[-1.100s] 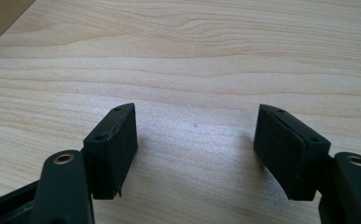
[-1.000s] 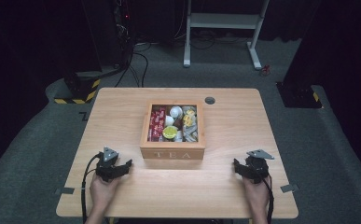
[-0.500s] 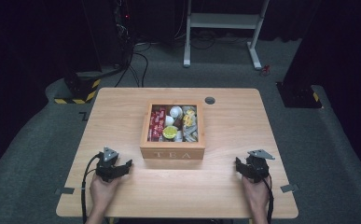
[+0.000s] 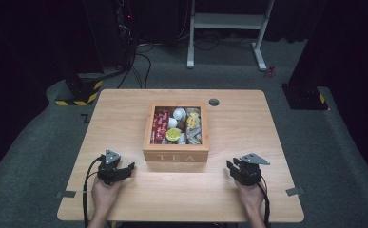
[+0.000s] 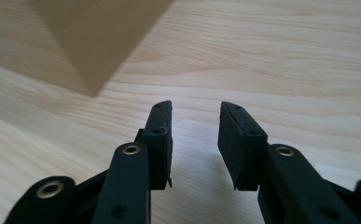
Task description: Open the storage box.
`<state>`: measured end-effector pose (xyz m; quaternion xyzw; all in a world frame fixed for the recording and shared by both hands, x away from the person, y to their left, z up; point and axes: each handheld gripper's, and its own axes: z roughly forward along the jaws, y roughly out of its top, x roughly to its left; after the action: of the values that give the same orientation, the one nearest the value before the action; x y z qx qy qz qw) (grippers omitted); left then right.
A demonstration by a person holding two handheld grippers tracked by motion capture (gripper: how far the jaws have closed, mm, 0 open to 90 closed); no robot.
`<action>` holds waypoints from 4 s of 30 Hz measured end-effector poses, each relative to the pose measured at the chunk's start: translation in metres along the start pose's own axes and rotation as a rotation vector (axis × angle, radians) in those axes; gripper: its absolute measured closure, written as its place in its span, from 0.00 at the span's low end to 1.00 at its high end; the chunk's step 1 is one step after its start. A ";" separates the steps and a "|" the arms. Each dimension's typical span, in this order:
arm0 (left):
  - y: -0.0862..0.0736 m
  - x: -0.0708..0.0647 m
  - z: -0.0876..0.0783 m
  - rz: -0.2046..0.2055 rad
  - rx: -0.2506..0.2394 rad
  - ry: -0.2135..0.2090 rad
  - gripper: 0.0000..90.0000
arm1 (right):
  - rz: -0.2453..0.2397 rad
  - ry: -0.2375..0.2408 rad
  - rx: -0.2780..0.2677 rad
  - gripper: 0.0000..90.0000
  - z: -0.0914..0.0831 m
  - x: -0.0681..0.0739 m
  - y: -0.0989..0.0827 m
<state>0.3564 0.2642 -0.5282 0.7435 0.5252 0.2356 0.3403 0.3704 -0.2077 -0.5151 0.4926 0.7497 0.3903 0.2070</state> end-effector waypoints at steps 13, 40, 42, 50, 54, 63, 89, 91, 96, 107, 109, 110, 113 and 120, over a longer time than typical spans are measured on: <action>0.000 0.000 0.000 0.006 0.005 -0.001 0.35 | -0.087 0.167 0.006 0.84 0.008 0.035 0.010; 0.000 0.001 0.000 0.002 0.004 -0.004 0.35 | -0.130 0.279 -0.031 1.00 0.022 0.066 0.037; 0.000 0.001 0.000 0.003 0.004 -0.003 0.35 | -0.142 0.273 -0.034 1.00 0.023 0.068 0.038; 0.000 0.001 0.000 0.001 0.004 -0.008 0.34 | -0.131 0.278 -0.005 1.00 0.030 0.072 0.043; 0.000 0.001 0.000 0.001 0.004 -0.008 0.34 | -0.124 0.273 0.000 1.00 0.033 0.074 0.043; 0.000 0.001 0.000 0.002 0.005 -0.008 0.34 | -0.119 0.275 -0.025 1.00 0.030 0.075 0.045; 0.000 0.001 0.000 0.005 0.005 -0.007 0.34 | -0.117 0.277 -0.048 1.00 0.027 0.079 0.054; 0.000 0.001 0.000 0.005 0.005 -0.006 0.34 | -0.119 0.276 -0.049 1.00 0.027 0.079 0.054; 0.000 0.001 0.000 0.005 0.004 -0.005 0.34 | -0.122 0.277 -0.051 1.00 0.026 0.079 0.055; 0.000 0.001 0.000 0.012 0.006 -0.002 0.34 | -0.124 0.268 -0.064 1.00 0.026 0.079 0.057; 0.000 0.001 0.000 0.012 0.006 -0.002 0.34 | -0.123 0.266 -0.067 1.00 0.026 0.079 0.058; 0.000 0.001 0.000 0.012 0.006 -0.001 0.34 | -0.126 0.264 -0.069 1.00 0.026 0.079 0.058; 0.000 0.001 0.000 0.015 0.006 0.001 0.34 | -0.129 0.263 -0.072 1.00 0.025 0.079 0.059; 0.000 0.001 0.000 0.015 0.005 0.002 0.34 | -0.127 0.260 -0.086 1.00 0.024 0.079 0.060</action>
<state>0.3569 0.2649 -0.5278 0.7481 0.5203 0.2375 0.3363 0.3874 -0.1147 -0.4767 0.3801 0.7826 0.4686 0.1531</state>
